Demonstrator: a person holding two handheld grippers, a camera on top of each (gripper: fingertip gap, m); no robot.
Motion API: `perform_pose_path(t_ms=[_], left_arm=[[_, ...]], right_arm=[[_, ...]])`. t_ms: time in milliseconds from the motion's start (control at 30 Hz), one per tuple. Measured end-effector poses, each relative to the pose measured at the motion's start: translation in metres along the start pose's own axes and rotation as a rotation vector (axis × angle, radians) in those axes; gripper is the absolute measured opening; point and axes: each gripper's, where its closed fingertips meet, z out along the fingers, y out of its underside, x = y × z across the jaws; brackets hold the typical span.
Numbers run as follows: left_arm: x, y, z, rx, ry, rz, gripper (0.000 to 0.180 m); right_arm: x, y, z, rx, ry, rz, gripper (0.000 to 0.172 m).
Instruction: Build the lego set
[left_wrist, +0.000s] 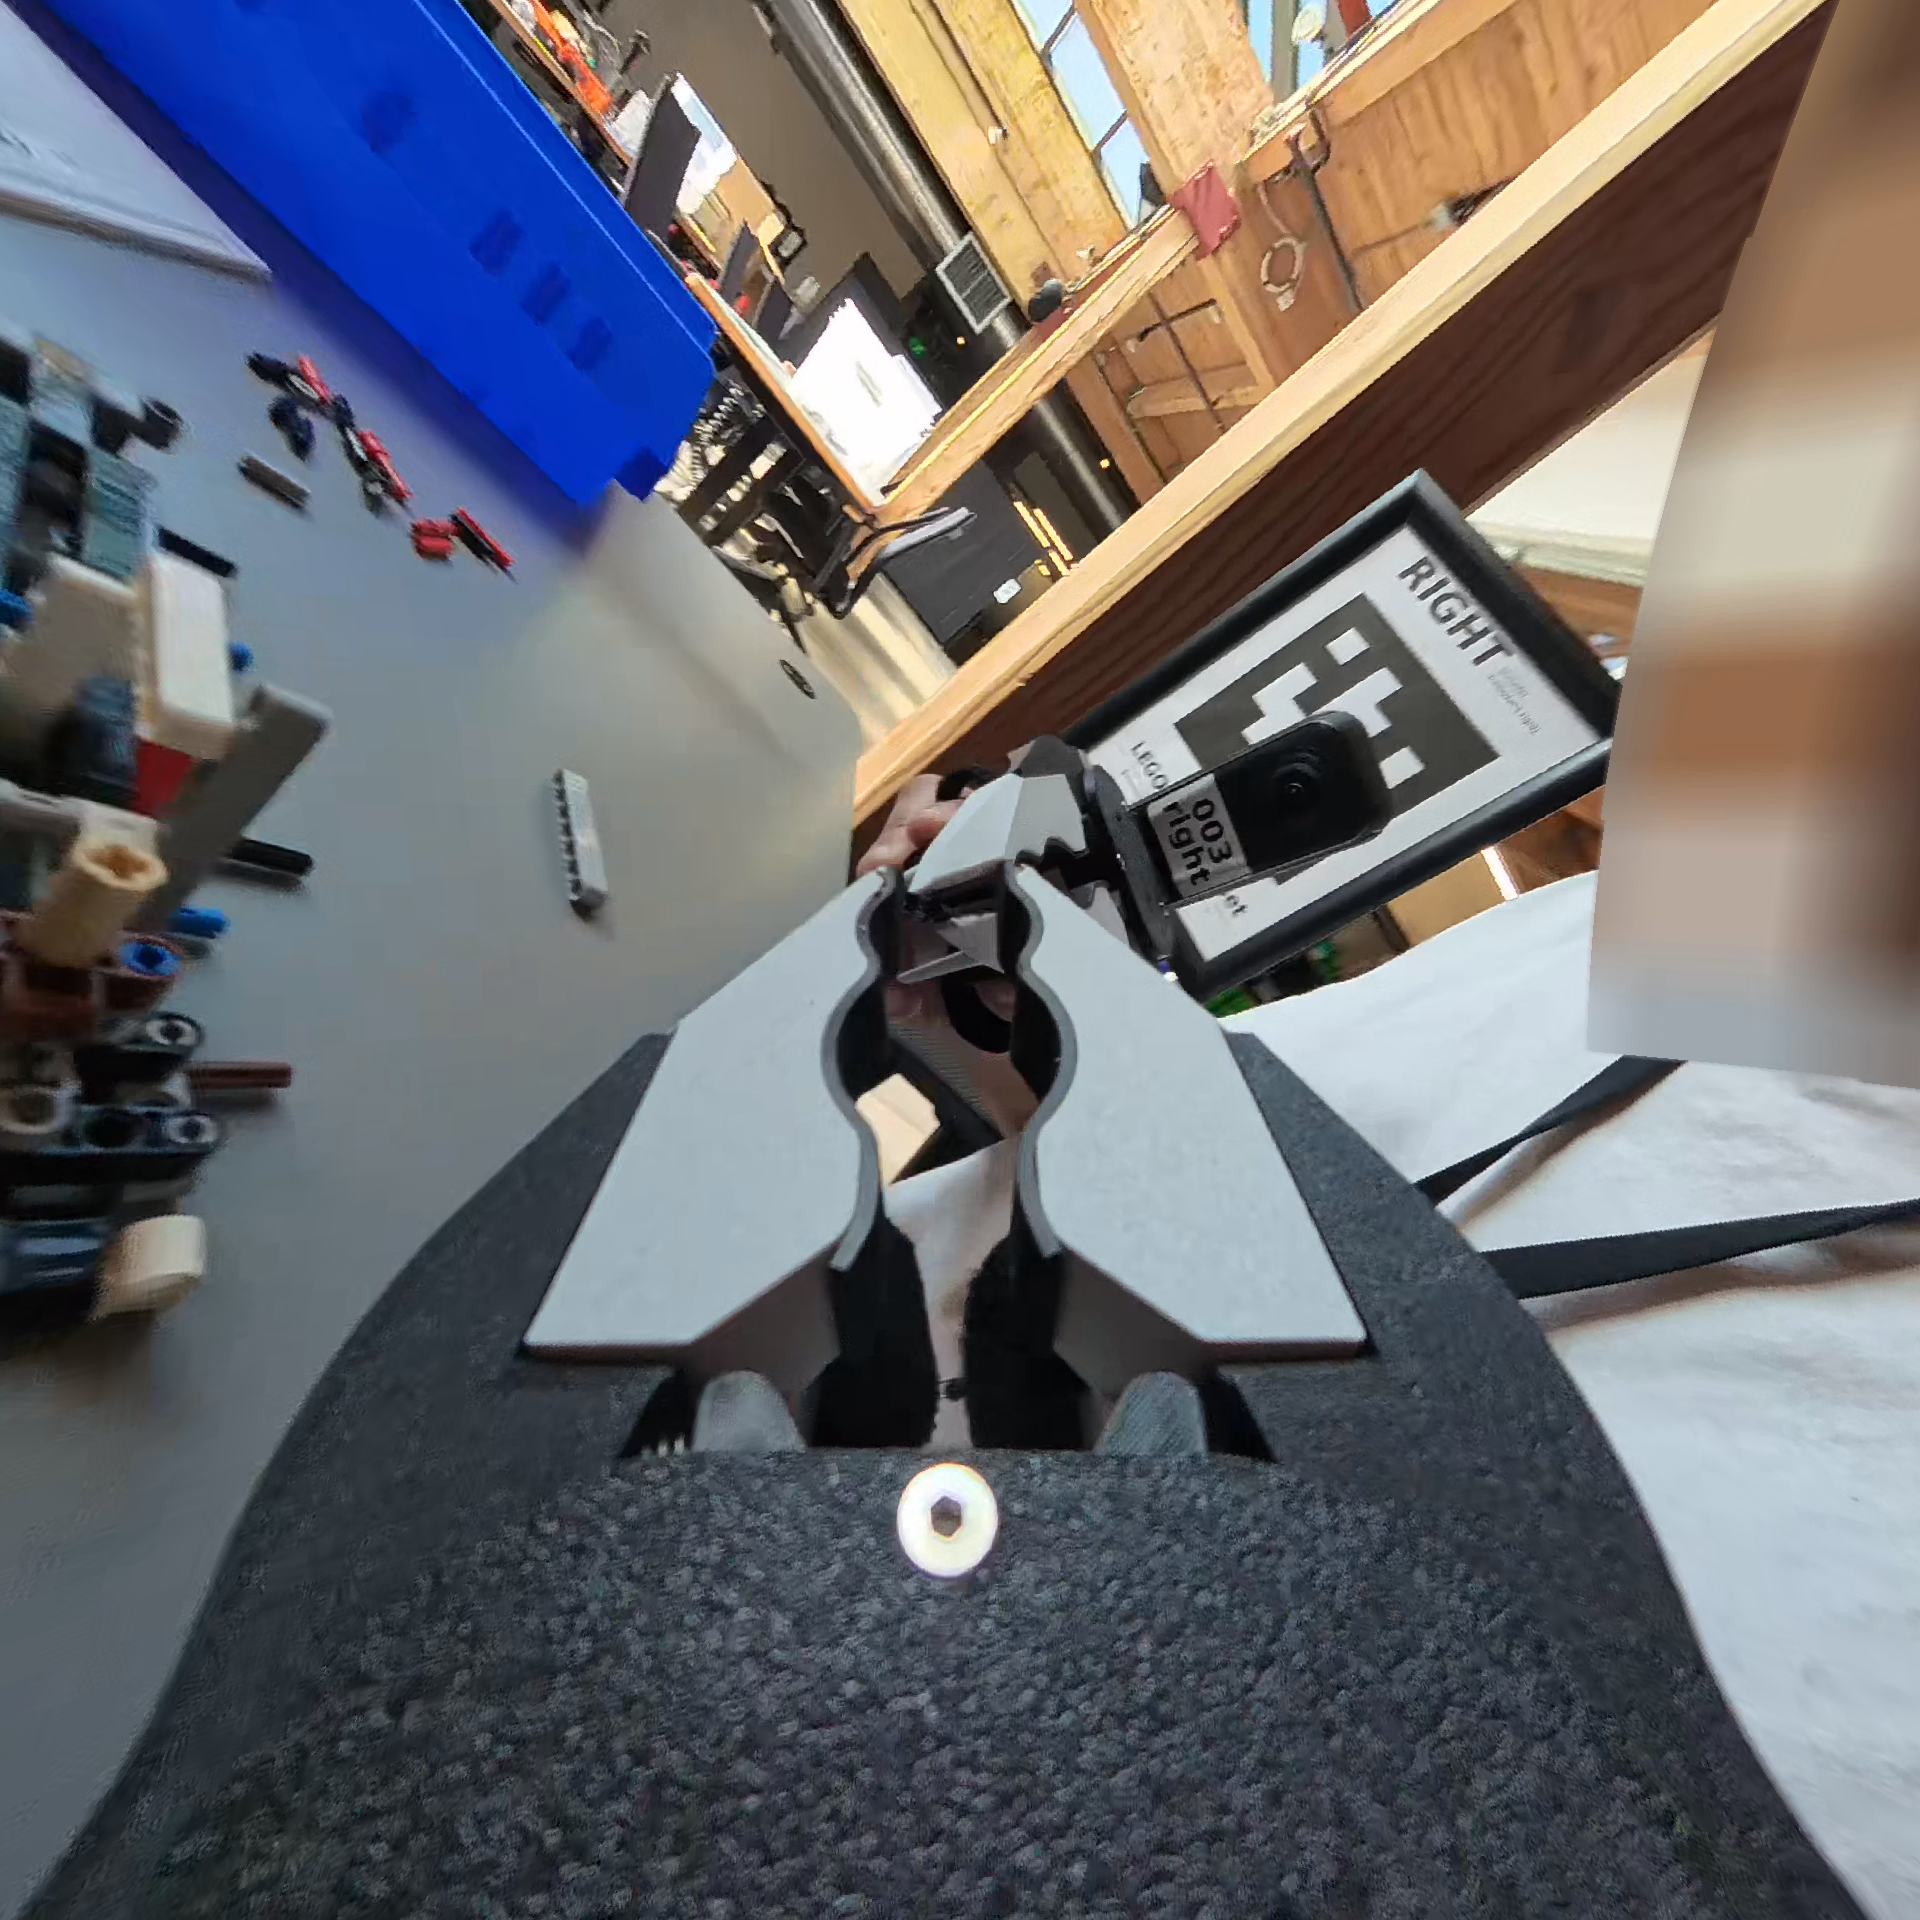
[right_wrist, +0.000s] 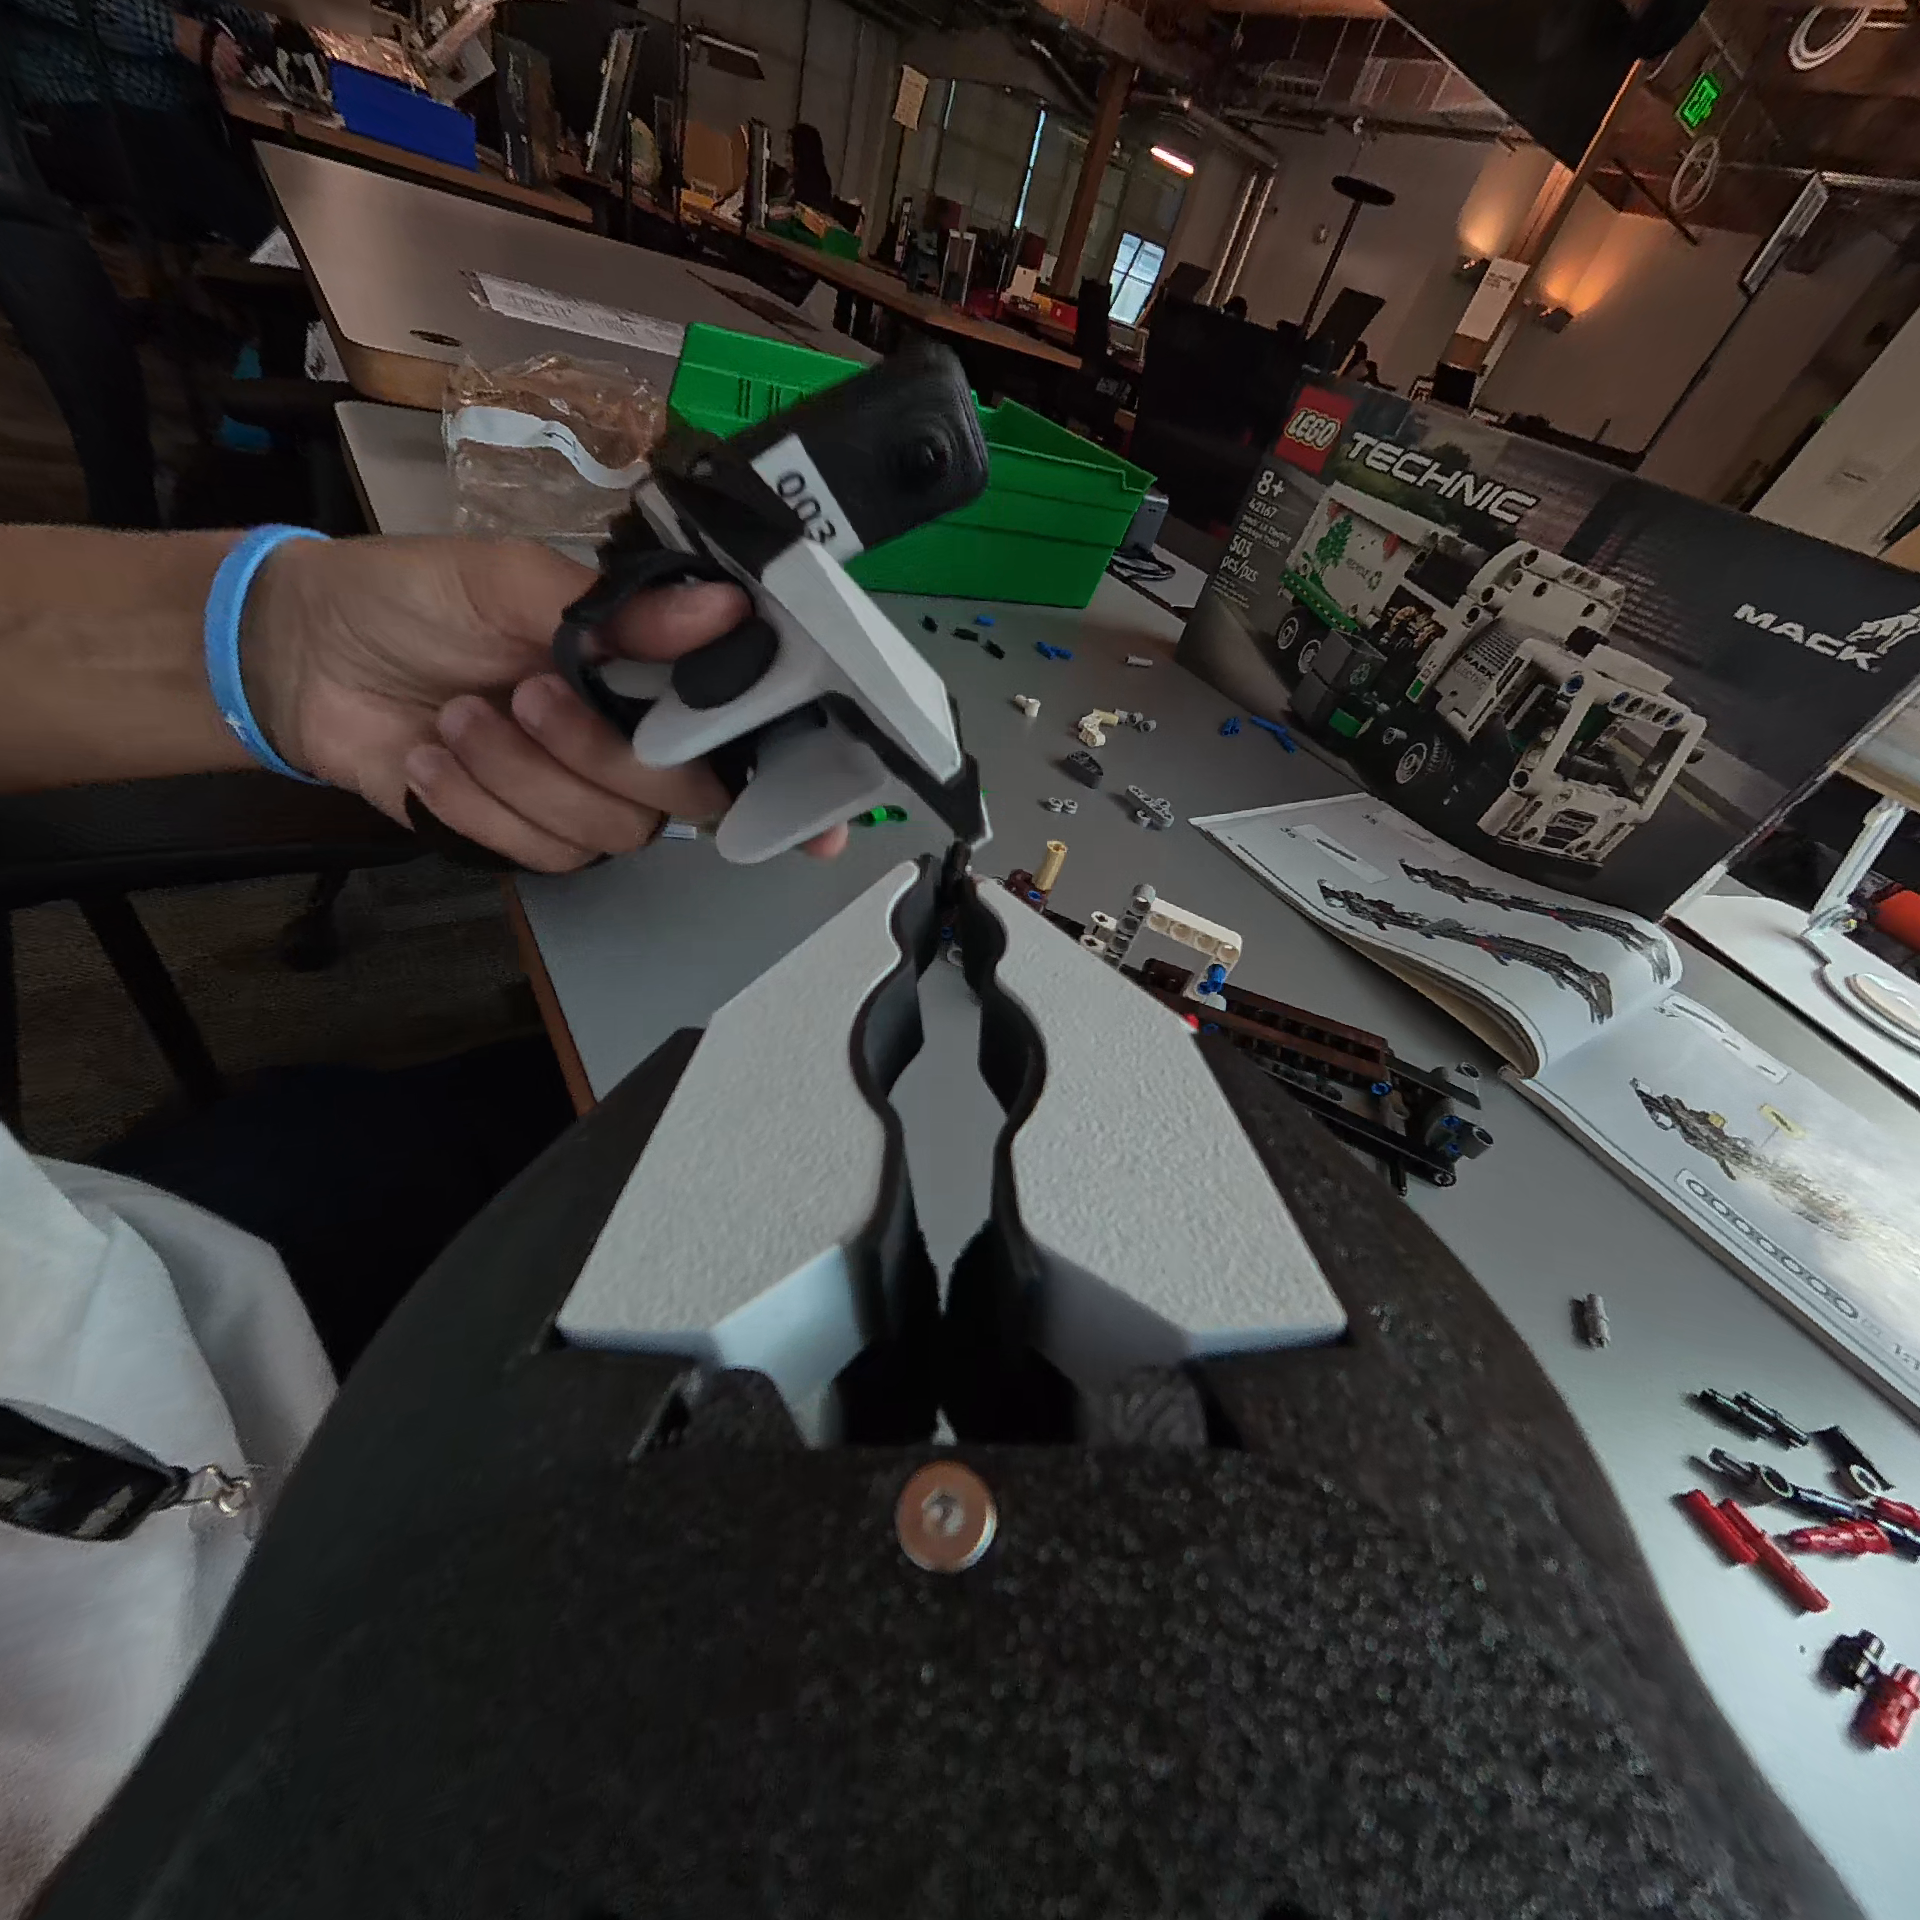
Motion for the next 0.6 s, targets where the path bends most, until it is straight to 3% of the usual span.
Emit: perform_pose_path(t_ms=[33,167,267,367,433,600], left_arm=[[-0.002,-0.005,-0.005,-0.006,-0.047,0.062,0.016],[-0.046,-0.034,-0.035,-0.119,-0.412,0.354,0.025],[-0.075,-0.045,-0.046,-0.284,-0.611,0.543,0.031],[-0.093,-0.044,-0.042,-0.411,-0.673,0.648,0.031],[-0.096,-0.04,-0.033,-0.46,-0.638,0.648,0.032],[-0.113,-0.034,-0.02,-0.541,-0.634,0.624,0.031]], right_arm=[[0.003,0.004,0.002,-0.016,0.012,-0.009,0.001],[0.019,0.034,0.019,-0.188,0.078,-0.081,0.002],[0.034,0.056,0.031,-0.306,0.146,-0.272,0.002],[0.038,0.07,0.042,-0.356,0.181,-0.546,0.002],[0.041,0.07,0.048,-0.35,0.21,-0.764,0.002],[0.042,0.07,0.065,-0.334,0.205,-0.851,0.002]])
